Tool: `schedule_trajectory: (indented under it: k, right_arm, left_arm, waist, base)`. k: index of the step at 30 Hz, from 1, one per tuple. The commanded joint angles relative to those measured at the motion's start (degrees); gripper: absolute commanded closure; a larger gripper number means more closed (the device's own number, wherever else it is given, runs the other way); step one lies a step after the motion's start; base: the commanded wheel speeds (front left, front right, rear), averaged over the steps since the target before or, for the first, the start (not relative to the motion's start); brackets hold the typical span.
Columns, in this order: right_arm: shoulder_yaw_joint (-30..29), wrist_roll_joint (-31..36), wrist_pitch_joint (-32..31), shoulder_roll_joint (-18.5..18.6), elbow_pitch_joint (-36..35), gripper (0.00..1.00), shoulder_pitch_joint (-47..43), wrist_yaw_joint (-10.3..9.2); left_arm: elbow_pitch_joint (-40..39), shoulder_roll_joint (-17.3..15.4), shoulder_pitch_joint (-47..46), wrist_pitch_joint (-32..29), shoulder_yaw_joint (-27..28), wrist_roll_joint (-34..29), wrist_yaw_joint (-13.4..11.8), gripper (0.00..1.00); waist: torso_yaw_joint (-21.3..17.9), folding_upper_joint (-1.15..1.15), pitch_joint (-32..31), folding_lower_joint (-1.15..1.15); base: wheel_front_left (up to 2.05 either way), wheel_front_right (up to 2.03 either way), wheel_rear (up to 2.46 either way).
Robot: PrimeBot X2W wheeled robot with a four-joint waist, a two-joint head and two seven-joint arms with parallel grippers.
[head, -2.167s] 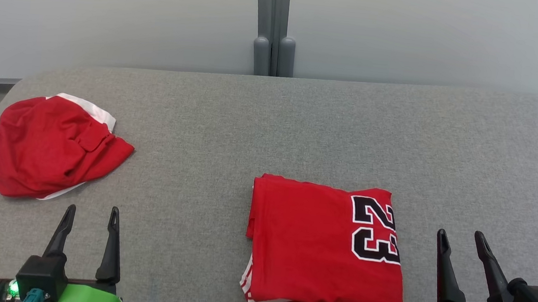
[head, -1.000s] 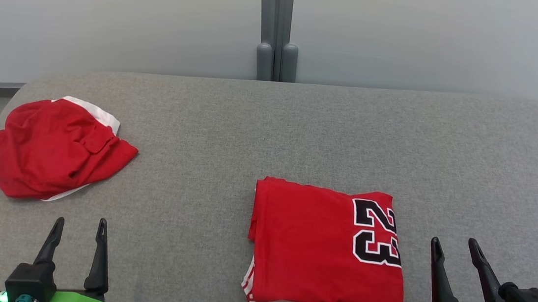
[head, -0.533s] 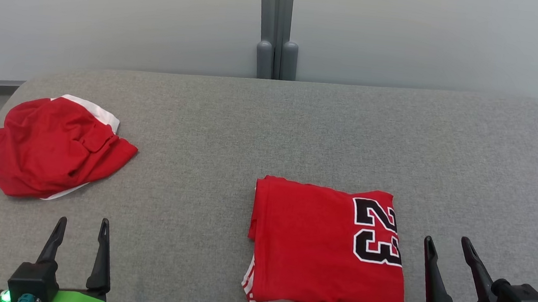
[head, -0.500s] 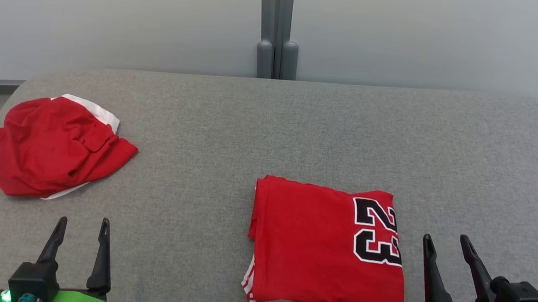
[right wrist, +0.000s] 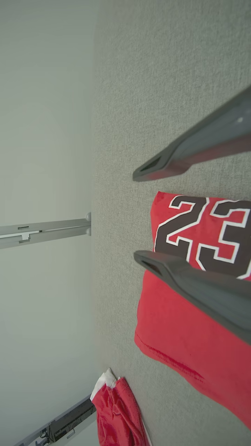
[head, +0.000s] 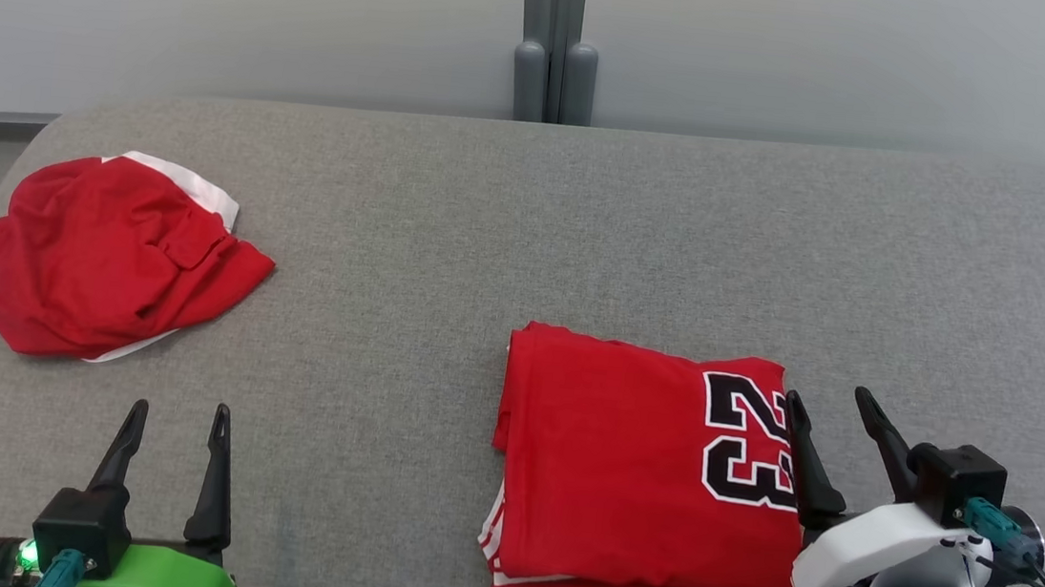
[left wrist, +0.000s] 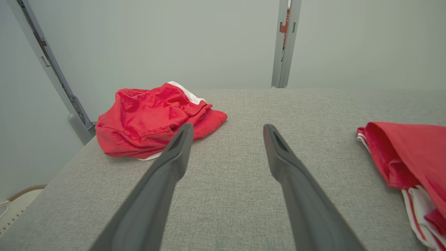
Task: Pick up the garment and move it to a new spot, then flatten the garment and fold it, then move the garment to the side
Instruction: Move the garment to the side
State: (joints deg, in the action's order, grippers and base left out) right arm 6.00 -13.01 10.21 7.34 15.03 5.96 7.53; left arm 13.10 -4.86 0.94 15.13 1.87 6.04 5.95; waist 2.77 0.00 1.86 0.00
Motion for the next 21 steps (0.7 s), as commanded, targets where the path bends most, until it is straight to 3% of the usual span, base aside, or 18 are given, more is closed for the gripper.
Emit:
schedule_trajectory:
  k: [1, 21]
  right_arm:
    - [0.0, 0.5, -0.5, 0.1, 1.6, 0.00, 1.3, -0.09]
    - [2.8, -4.0, 1.7, -2.1, 25.9, 0.00, 7.8, -0.09]
  left_arm:
    - [0.1, 0.0, -1.2, 0.0, -0.2, -0.4, -0.1, 0.00]
    - [1.2, 0.7, -4.0, 0.0, -1.2, -0.2, 0.3, 0.00]
  waist:
    - [0.7, 0.00, 1.0, 0.00]
    - [1.6, 0.00, 5.1, 0.00]
  base:
    - [0.00, 0.00, 0.00]
    - [0.00, 0.00, 0.00]
